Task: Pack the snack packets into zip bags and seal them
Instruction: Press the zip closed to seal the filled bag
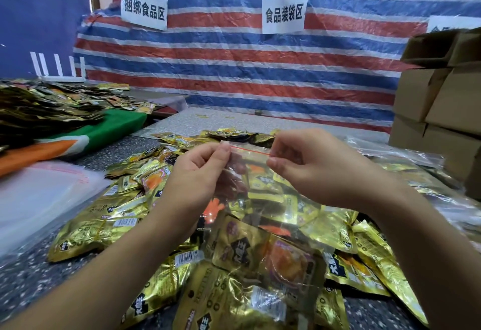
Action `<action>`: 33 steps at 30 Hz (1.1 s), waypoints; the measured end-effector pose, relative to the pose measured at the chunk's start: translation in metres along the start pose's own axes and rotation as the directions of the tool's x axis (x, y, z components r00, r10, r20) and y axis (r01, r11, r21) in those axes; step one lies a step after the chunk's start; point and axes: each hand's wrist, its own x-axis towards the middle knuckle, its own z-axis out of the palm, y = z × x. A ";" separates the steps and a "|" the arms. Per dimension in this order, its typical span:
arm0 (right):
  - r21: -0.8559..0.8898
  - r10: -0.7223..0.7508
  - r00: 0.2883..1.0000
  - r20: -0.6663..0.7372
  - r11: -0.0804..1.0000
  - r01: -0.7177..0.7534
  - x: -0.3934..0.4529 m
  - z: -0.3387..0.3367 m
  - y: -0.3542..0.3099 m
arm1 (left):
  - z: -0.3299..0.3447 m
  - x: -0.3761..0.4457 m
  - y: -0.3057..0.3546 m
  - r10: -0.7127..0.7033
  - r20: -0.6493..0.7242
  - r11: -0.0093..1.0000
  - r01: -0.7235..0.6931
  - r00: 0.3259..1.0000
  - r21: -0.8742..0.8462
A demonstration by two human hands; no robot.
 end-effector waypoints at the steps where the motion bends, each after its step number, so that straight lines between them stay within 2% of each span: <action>1: -0.011 0.003 1.000 0.000 1.000 -0.003 0.000 0.000 -0.001 | -0.001 0.000 0.000 0.007 -0.015 1.000 -0.007 1.000 0.004; 16: -0.058 0.046 0.999 0.006 0.997 -0.046 0.014 0.011 -0.031 | -0.003 0.000 -0.003 0.092 0.031 0.996 -0.093 0.995 0.017; 29: 0.051 0.082 0.997 -0.003 0.995 -0.081 0.020 0.015 -0.027 | -0.002 0.002 -0.006 0.107 0.006 0.993 -0.108 0.994 0.037; 33: 0.081 0.101 0.994 -0.035 0.992 -0.098 0.020 0.020 -0.027 | -0.003 0.002 -0.011 0.158 -0.003 0.980 -0.156 0.987 0.124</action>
